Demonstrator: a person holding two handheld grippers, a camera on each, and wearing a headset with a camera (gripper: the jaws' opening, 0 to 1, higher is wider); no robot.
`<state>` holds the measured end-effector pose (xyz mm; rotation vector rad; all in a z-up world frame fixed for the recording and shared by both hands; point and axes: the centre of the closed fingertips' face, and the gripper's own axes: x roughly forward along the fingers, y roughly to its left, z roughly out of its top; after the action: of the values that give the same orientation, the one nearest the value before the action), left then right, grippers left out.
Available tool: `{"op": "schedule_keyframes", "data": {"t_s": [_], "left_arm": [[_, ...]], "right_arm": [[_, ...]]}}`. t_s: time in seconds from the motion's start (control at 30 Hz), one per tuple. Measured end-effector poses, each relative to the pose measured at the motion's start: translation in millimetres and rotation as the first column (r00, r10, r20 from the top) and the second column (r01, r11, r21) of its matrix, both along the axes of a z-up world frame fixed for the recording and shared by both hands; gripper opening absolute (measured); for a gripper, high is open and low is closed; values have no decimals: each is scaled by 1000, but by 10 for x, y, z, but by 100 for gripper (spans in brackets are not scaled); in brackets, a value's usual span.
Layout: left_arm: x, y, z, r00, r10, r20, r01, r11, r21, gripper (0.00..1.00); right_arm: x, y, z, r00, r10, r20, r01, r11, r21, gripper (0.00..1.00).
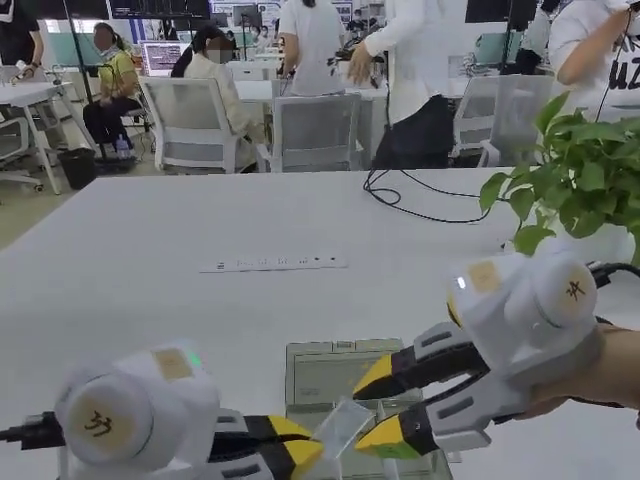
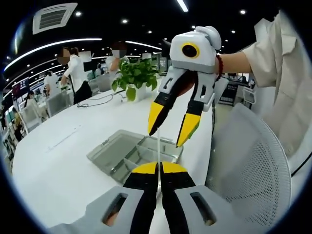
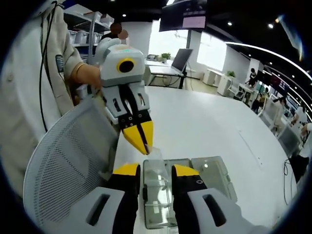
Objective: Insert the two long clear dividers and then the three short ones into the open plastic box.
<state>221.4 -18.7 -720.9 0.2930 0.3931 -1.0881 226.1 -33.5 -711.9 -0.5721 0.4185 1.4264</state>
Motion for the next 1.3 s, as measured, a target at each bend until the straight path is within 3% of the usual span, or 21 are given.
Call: {"op": "schedule_keyframes", "data": {"t_s": [0.4,0.67,0.83,0.93,1.3], "left_arm": [[-133,-117,7,992,-121,40,120,993,19,0],[-172,-123,-6,988,-151,41,150,988,21,0],[-129,-104,11,990,-130,55,129,991,15,0],[-117,-94,16,994,-107,32,107,994,-4,0],[-91,-71,-22,999,-41,3,41,998,-42,4]], "right_arm": [[-178,22,-50,995,90,-44,-90,996,0,19],[-174,12,-71,994,108,-14,-109,994,-11,7],[-204,8,-69,993,119,-23,-120,993,-10,4],[-210,10,-69,993,110,-32,-110,994,-10,3],[-169,-3,-73,997,77,-25,-78,996,-32,2]]}}
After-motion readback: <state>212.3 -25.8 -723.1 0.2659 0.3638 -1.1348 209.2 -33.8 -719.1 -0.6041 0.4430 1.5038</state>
